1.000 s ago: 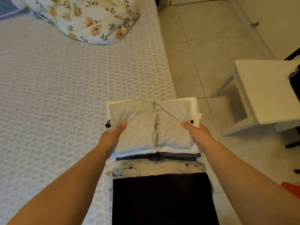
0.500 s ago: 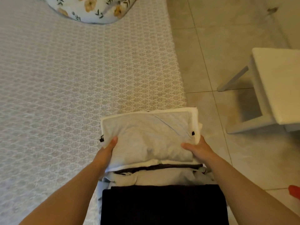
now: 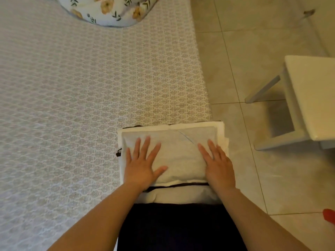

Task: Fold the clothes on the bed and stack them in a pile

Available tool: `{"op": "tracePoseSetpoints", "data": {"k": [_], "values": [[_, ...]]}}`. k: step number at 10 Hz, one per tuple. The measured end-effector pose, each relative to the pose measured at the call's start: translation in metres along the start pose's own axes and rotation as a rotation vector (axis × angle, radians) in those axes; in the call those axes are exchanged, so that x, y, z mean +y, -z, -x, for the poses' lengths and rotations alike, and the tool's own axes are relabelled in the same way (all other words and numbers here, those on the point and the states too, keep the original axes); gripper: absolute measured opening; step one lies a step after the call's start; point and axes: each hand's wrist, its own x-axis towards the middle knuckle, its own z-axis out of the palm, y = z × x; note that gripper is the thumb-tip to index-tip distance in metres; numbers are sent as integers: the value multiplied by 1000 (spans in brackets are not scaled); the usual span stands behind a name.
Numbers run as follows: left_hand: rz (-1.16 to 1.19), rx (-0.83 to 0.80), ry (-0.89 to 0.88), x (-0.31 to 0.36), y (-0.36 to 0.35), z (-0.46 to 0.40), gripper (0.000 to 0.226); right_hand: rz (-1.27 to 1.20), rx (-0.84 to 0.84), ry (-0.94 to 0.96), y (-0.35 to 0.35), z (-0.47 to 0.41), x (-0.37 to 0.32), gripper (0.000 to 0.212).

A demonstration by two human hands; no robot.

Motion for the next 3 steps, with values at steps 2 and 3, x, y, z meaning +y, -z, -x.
{"op": "tracePoseSetpoints", "data": {"k": [2,3], "values": [[-36,-442,84,-3,32,-13,109,-68,-430,12,45,-18,13,85],[517,-313,225,-7,63,35,92,-366,-373,-68,84,19,26,47]]}}
